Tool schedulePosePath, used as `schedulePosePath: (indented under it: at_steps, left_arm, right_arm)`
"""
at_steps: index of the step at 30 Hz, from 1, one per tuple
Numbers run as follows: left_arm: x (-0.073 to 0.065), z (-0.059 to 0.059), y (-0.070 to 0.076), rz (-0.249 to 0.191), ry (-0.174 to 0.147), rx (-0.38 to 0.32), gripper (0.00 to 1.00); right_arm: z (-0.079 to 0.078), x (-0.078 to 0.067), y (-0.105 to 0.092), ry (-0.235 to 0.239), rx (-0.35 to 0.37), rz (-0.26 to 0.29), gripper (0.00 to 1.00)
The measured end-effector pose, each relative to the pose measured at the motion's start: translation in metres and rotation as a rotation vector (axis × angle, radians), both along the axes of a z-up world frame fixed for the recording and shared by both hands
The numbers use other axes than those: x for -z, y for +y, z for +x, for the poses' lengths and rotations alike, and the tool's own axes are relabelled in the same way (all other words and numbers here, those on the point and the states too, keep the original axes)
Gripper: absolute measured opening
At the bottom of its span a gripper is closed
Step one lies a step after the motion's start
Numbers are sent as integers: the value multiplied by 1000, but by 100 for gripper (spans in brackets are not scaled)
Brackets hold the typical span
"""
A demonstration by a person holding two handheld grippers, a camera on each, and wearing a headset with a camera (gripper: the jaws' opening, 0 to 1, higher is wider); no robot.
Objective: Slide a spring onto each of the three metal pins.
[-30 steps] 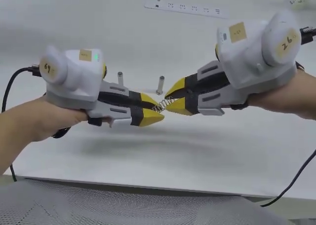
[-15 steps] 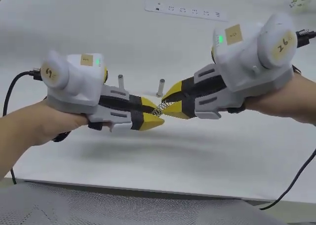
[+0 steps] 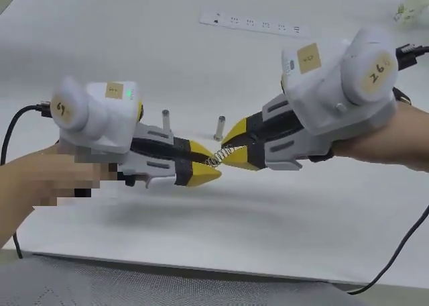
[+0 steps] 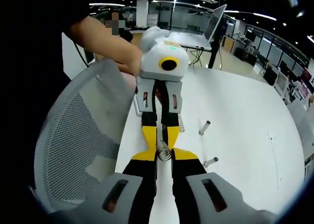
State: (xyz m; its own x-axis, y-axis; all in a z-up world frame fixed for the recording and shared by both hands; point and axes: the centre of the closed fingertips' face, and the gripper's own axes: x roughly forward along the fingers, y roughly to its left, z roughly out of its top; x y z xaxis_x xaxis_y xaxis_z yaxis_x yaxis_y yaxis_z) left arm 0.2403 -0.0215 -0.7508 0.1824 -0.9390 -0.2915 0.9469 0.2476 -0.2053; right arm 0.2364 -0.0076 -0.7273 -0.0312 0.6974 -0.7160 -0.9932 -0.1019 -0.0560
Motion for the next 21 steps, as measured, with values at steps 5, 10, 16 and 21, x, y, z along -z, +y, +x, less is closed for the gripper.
schedulePosePath:
  at_steps: [5,10,16,21]
  left_arm:
    - [-2,0,-1,-11,4,0,2]
    - [-1,-2,-6,10,-8,19,2]
    - [0,-1,-7,15,-12,16,2]
    - [-1,0,-4,16,-18,9,2]
  right_arm:
    - [1,-3,-1,26,22,24,8]
    - [-4,-6,5,32,10,34,8]
    - [-6,-9,12,-6,-19,43,7]
    - [-6,-11,17,-30,-16,80,7]
